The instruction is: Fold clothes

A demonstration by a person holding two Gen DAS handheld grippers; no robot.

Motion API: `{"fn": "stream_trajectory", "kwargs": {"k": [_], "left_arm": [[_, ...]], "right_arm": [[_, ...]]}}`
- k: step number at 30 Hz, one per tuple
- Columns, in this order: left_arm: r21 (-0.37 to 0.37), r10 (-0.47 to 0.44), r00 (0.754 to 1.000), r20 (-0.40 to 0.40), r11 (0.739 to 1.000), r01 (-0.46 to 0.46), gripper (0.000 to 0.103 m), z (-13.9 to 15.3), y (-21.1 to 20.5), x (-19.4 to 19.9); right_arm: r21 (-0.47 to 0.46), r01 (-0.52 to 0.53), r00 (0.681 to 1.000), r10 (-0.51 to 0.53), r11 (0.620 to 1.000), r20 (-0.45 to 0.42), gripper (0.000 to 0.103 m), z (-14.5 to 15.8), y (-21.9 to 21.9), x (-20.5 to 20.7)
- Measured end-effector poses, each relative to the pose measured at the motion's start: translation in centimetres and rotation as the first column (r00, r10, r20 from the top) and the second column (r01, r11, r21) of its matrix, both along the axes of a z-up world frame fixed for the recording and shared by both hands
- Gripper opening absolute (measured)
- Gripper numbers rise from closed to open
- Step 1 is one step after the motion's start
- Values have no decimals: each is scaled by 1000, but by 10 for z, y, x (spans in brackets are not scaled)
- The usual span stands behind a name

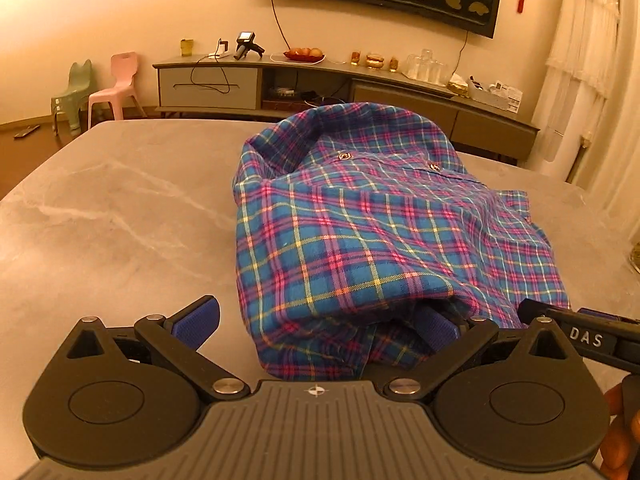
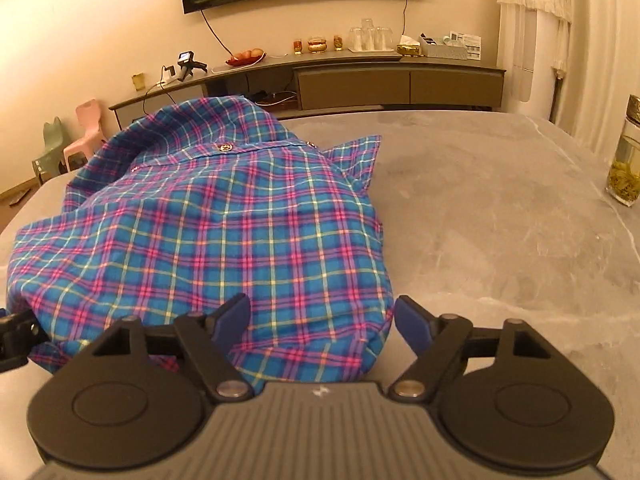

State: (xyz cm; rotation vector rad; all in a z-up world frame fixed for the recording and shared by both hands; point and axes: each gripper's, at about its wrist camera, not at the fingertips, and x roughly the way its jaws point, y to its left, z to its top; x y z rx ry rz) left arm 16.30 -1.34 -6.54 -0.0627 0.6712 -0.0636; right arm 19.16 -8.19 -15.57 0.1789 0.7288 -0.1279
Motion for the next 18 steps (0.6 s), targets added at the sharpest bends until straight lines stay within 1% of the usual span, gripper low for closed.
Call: {"fn": "stream_trajectory", "kwargs": {"k": [7,11,14,15,16,17,18], "left_arm": [[23,-6,999,37,1000,5,103,16,-9,-9],[34,-21,998,59,999,19,102,25,-15,-16],[42,-33,998,48,999,30,102,23,-19,-14],[52,-27,999,40,998,25,102,19,-20,-8],[65,-19,999,29,998,17,102,15,-23,-1],[88,-16,1000,16,996,14,97,12,-25,7],[116,-14,1000,2,993,14,91,10,-27,16]], "right_arm": [[32,3,1000,-3,999,5,81,6,-6,-12],[39,4,1000,-4,999,13,84,9,-6,-16],[42,14,1000,-15,999,16,85,7,-6,-20],[48,7,1000,-7,999,7,76,2,-6,-19],[79,-41,998,44,996,-34,58,-6,-5,-9],[112,-88,993,96,990,-73,6,-14,-3,1],[134,-109,989,122,985,-87,6,-15,-2,8]]}}
